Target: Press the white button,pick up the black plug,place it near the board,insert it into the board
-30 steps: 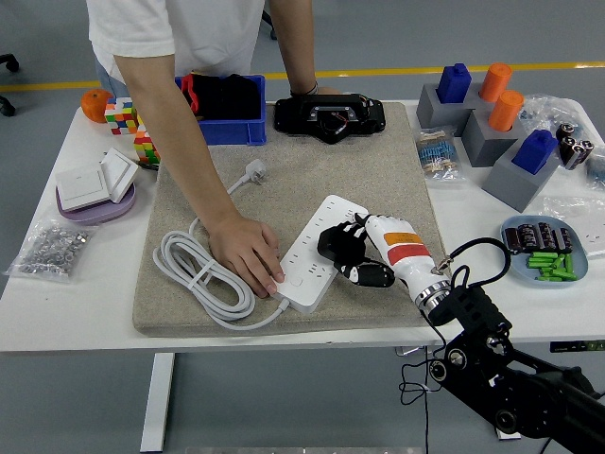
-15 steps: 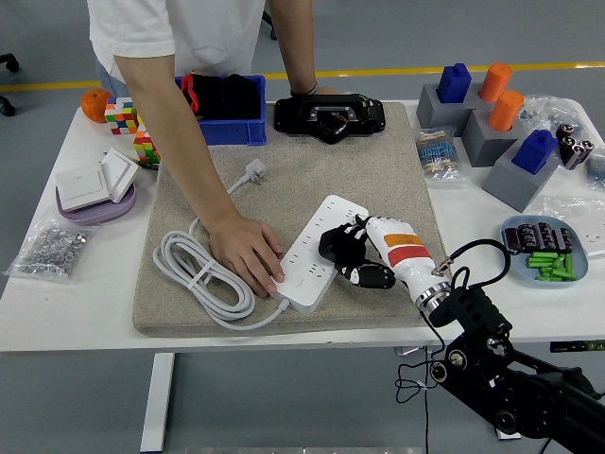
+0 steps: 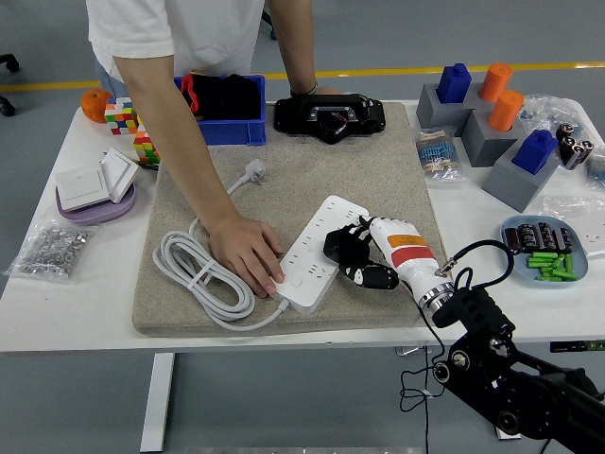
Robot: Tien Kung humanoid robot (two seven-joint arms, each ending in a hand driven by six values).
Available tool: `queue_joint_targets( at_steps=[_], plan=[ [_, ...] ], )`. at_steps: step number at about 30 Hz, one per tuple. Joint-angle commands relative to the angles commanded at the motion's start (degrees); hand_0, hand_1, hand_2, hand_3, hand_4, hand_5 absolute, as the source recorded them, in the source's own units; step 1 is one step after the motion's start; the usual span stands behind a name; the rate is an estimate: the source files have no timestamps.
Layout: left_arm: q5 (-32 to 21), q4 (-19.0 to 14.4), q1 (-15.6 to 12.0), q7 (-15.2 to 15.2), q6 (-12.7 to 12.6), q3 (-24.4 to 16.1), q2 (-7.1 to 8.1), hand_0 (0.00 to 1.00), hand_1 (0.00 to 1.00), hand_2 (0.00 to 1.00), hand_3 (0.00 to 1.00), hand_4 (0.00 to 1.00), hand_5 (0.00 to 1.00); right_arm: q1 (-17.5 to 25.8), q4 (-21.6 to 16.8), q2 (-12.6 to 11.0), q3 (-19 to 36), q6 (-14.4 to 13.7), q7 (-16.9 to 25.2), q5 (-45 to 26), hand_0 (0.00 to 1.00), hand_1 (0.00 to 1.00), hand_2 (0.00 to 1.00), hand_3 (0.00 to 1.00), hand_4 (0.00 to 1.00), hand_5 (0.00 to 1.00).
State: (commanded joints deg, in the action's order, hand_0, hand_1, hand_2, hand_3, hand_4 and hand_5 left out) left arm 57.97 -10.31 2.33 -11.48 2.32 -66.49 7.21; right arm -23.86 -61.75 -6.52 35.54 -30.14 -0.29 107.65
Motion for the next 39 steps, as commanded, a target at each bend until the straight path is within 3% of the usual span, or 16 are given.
queue_joint_targets(
  at_steps=[9, 10, 15, 16, 27, 28, 33, 34, 39],
  plan=[
    [0.20, 0.00, 0.10, 0.01, -0.02, -0.41, -0.12, 0.706, 0.665, 0.586, 0.679, 0.665, 0.261, -0.12, -0.14, 0.03, 0.03, 0.36, -0.18, 0.06, 0.223, 0.171, 0.229, 0.474, 0.805, 0.002],
    [0.22, 0.00, 0.08, 0.01, -0.02, -0.45, -0.13, 0.706, 0.666, 0.586, 0.680, 0.665, 0.260, -0.11, -0.10, 0.05, 0.03, 0.39, -0.26, 0.12, 0.270, 0.257, 0.289, 0.490, 0.837, 0.002],
    [0.26, 0.00, 0.02, 0.01, -0.03, -0.59, -0.22, 0.706, 0.666, 0.586, 0.680, 0.665, 0.260, -0.04, 0.01, 0.11, 0.11, 0.67, -0.88, 0.28, 0.270, 0.257, 0.289, 0.490, 0.837, 0.002],
    [0.26, 0.00, 0.02, 0.01, -0.03, -0.61, -0.23, 0.706, 0.665, 0.585, 0.680, 0.664, 0.260, -0.05, 0.02, 0.11, 0.12, 0.72, -0.95, 0.28, 0.325, 0.318, 0.346, 0.498, 0.860, 0.002],
    [0.50, 0.00, 0.11, 0.00, -0.05, -1.07, -0.34, 0.706, 0.665, 0.586, 0.679, 0.665, 0.259, -0.07, -0.16, -0.04, 0.26, 0.07, -0.60, -1.39, 0.371, 0.369, 0.386, 0.490, 0.901, 0.002],
    [0.48, 0.00, 0.10, 0.01, -0.04, -1.06, -0.36, 0.706, 0.666, 0.586, 0.679, 0.665, 0.259, -0.06, -0.18, -0.04, 0.29, 0.12, -0.50, -1.47, 0.371, 0.385, 0.408, 0.479, 0.945, 0.072],
    [0.49, 0.00, 0.04, 0.02, -0.03, -1.12, -0.47, 0.706, 0.666, 0.586, 0.679, 0.665, 0.259, 0.04, -0.30, -0.06, 0.42, 0.44, 0.03, -1.99, 0.371, 0.385, 0.408, 0.479, 0.945, 0.072],
    [0.50, 0.00, 0.03, 0.02, -0.03, -1.11, -0.47, 0.706, 0.666, 0.586, 0.679, 0.665, 0.259, 0.05, -0.33, -0.06, 0.45, 0.52, 0.17, -2.22, 0.398, 0.430, 0.450, 0.467, 0.998, 0.208],
    [0.64, 0.00, 0.07, 0.00, -0.04, -1.26, -0.51, 0.706, 0.666, 0.586, 0.679, 0.665, 0.259, 0.04, -0.39, -0.07, 0.61, 0.69, 0.47, -2.34, 0.398, 0.430, 0.450, 0.467, 0.998, 0.208]
  ],
)
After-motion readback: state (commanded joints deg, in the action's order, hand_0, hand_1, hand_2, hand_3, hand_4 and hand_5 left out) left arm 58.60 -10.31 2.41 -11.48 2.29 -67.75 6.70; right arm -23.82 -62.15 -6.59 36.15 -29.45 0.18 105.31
